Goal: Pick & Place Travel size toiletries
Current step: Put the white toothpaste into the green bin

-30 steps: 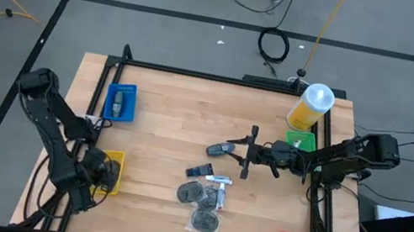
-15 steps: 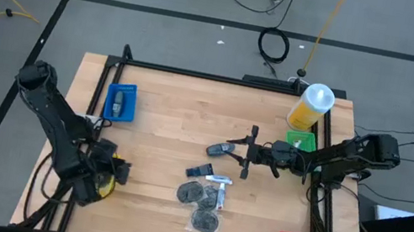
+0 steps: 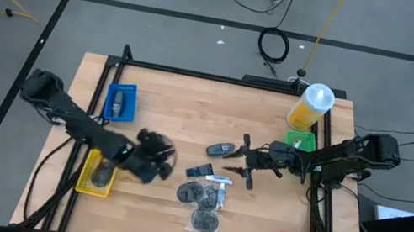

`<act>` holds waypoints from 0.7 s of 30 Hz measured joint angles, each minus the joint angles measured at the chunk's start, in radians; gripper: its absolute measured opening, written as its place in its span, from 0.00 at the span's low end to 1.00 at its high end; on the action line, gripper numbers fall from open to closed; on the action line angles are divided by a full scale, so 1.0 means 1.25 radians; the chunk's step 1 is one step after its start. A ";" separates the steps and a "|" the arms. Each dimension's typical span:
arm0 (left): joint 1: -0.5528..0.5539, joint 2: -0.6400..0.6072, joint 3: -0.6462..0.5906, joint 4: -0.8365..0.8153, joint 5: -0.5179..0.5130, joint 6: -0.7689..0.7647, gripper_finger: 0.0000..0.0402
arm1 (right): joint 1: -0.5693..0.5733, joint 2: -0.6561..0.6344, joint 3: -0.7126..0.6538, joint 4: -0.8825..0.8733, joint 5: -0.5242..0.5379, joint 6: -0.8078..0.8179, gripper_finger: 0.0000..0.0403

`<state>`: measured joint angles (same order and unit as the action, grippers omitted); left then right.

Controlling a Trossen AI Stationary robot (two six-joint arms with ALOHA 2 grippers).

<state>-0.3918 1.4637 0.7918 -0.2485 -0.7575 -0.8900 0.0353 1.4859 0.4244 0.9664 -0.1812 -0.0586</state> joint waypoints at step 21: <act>0.148 0.244 0.000 0.481 0.187 0.382 0.32 | 0.270 0.019 0.170 -0.550 0.348 0.259 0.63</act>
<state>-0.2072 1.7683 0.7918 0.3532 -0.5232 -0.4123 0.3729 1.5091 0.6373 0.2788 0.2537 0.2649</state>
